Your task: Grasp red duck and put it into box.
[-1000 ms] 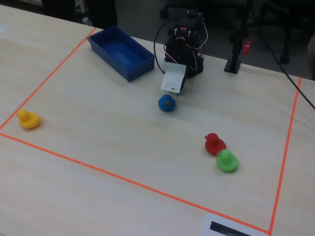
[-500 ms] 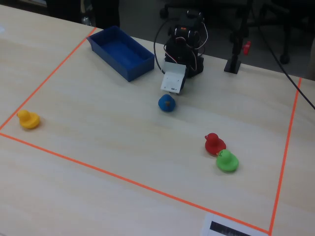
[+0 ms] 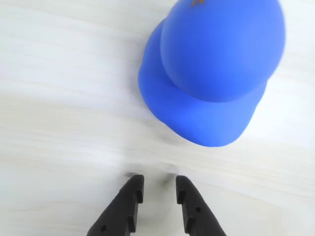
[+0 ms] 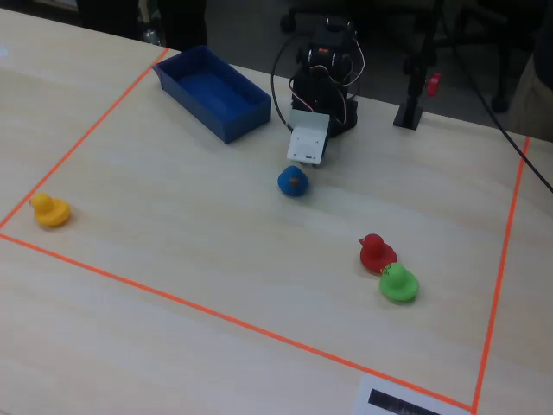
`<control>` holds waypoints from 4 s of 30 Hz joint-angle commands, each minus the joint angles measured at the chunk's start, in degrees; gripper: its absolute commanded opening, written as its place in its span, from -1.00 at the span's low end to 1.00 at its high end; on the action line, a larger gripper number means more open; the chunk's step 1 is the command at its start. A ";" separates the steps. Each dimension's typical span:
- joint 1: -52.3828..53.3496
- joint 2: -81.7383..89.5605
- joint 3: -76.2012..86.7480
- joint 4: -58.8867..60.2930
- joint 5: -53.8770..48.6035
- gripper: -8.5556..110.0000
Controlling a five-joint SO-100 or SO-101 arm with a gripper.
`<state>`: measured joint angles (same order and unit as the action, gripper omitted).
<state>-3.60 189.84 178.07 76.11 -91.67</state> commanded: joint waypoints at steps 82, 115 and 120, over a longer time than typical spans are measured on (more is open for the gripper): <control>-20.48 -102.57 -45.53 -95.54 12.13 -0.29; -19.42 -103.36 -47.37 -85.25 6.33 -0.65; -18.54 -102.04 -47.72 -82.44 3.34 -0.83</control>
<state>-23.91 85.96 131.92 -7.82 -86.48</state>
